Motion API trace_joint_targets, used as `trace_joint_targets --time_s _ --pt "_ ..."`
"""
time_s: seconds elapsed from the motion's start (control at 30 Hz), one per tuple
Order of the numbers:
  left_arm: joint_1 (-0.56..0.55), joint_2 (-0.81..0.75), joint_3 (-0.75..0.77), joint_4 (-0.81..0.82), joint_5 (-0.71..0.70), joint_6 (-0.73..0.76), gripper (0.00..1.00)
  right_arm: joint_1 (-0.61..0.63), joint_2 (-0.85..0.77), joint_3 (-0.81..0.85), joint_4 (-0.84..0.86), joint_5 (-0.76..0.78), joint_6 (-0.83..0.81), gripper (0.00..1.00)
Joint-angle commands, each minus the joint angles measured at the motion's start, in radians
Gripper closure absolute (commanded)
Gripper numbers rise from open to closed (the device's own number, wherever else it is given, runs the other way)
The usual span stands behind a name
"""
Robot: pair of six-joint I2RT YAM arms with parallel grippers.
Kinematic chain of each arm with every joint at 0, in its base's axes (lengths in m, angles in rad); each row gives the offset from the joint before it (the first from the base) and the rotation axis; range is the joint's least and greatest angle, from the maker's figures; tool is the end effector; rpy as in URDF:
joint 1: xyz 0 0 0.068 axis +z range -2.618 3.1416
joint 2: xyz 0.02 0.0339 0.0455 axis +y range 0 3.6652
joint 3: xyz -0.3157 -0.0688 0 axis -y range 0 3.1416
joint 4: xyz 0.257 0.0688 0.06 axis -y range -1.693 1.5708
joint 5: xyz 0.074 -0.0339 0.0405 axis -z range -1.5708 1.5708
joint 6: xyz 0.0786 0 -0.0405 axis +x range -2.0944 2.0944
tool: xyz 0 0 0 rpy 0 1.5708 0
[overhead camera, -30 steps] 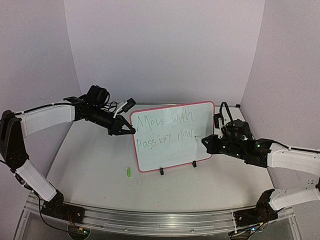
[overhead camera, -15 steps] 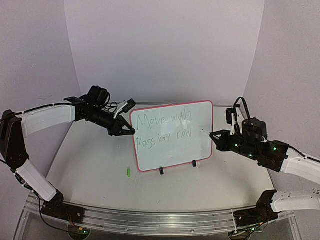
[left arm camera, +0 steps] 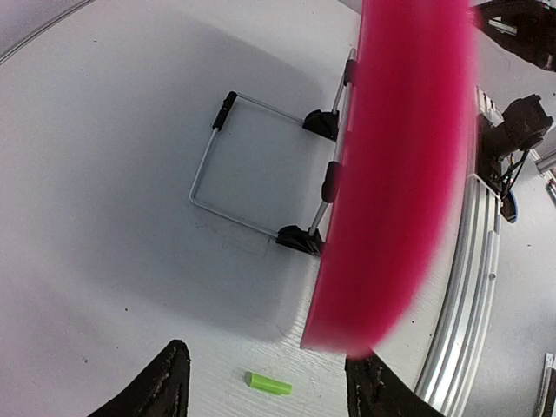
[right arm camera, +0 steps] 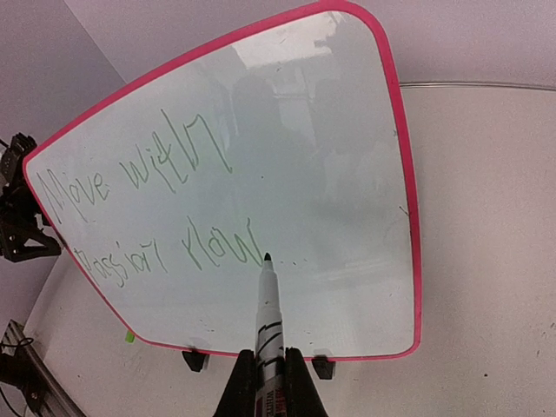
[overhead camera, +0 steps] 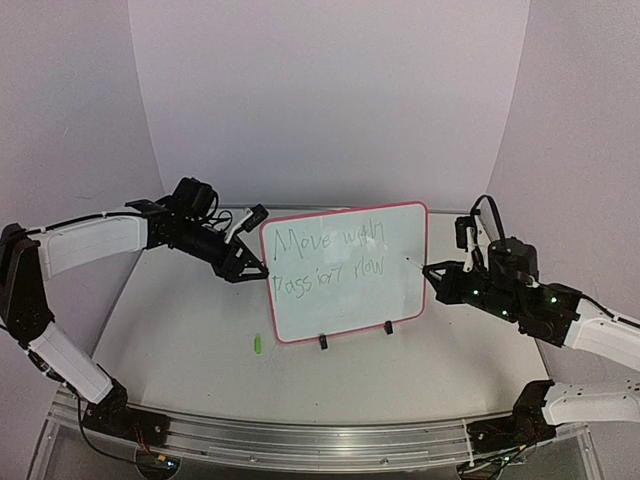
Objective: Write a sentence on the whiteboard
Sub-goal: Place the whiteboard at the center of the board, then pick up the pen cap from the center of the board.
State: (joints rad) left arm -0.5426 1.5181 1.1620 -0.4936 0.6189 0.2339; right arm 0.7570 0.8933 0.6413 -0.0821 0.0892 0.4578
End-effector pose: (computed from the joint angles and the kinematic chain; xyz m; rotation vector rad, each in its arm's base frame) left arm 0.2816 -0.2230 0.2917 1.1664 2.0941 -0.8898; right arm 0.1719 0.1527 0.3036 -0.2320 1.9592 0.7284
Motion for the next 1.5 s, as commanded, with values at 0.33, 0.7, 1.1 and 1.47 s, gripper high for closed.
trace_joint_targets --time_s 0.33,0.7,1.1,1.47 --pt "-0.008 -0.482 -0.306 0.190 -0.400 -0.537 0.13 -0.005 -0.048 0.033 -0.009 -0.088 -0.122 1.00" --pt "-0.092 -0.486 -0.574 0.247 -0.538 -1.061 0.20 -0.005 -0.077 -0.032 -0.004 -0.151 -0.098 1.00" --pt "-0.256 -0.066 -0.381 0.222 -0.578 -1.017 0.36 -0.005 -0.130 -0.088 0.002 -0.118 -0.037 1.00" --pt "-0.300 0.097 -0.293 0.131 -0.658 -1.042 0.46 -0.005 -0.140 -0.105 0.005 -0.101 -0.025 1.00"
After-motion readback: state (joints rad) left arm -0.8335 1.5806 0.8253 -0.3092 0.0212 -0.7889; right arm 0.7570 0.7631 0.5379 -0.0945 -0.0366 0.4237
